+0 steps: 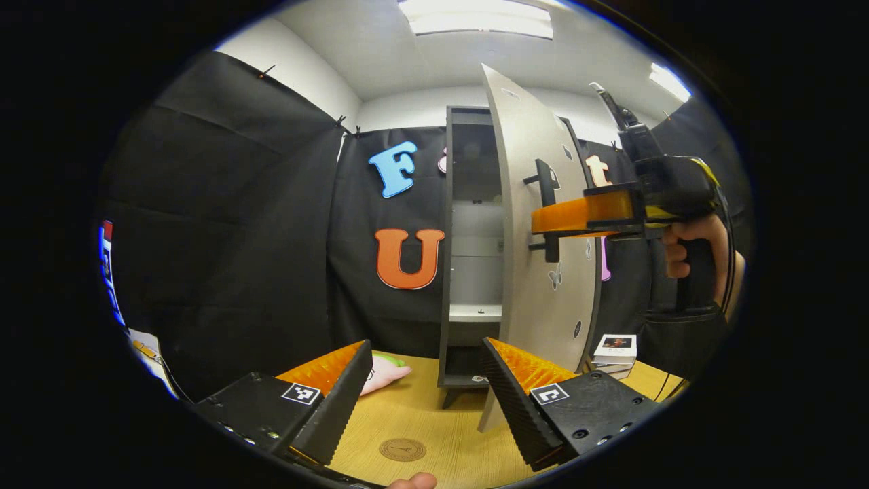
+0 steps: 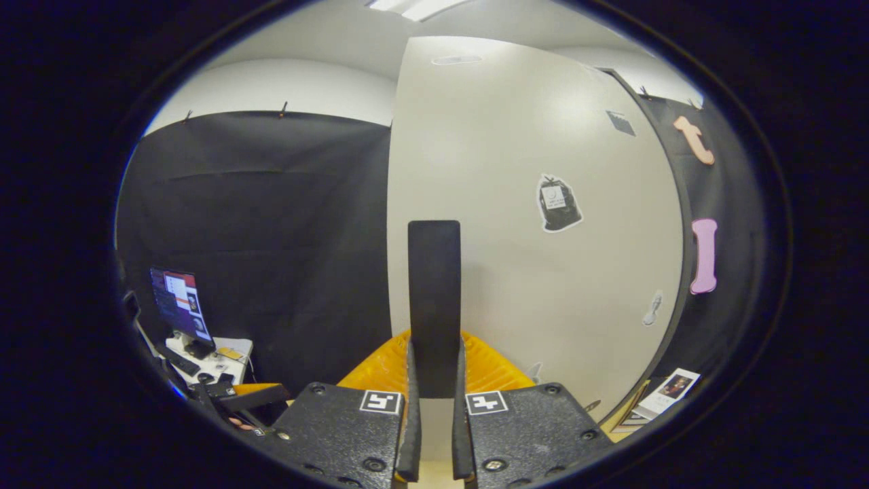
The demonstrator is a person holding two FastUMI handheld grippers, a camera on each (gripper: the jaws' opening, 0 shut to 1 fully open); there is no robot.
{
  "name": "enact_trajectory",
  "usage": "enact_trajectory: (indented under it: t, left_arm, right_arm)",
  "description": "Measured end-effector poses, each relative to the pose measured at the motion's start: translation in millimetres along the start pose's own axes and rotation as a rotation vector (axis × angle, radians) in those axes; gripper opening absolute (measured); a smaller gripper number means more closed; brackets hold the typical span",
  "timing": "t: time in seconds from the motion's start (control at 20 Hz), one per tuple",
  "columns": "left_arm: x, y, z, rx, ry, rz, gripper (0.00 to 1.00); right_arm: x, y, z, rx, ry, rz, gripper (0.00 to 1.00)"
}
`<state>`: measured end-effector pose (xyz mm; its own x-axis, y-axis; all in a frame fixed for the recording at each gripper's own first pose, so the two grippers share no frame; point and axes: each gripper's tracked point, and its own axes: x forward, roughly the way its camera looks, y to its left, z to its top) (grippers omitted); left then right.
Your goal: Open the cabinet door with the right hand, grasp the bottle in the cabinet with the left hand and place it on the coaster, then close the cabinet door with the right hand.
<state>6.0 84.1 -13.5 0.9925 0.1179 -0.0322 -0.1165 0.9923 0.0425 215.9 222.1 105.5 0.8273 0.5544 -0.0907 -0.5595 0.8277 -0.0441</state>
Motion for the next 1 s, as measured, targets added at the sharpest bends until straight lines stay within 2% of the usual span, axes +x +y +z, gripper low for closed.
enact_trajectory:
  t: [0.4,0.85,1.0]
  left_arm:
    - [1,-34,0,0.001,-0.004,-0.080,0.96]
    - [-5,-62,-5,-0.006,-0.001,-0.156,0.96]
    - [-7,-71,-4,-0.007,-0.005,-0.179,0.96]
  right_arm:
    - [-35,-10,-1,0.000,-0.020,-0.041,0.22]
    - [-78,-32,-6,0.002,-0.032,-0.154,0.21]
    - [-96,-45,-7,0.006,-0.035,-0.217,0.22]
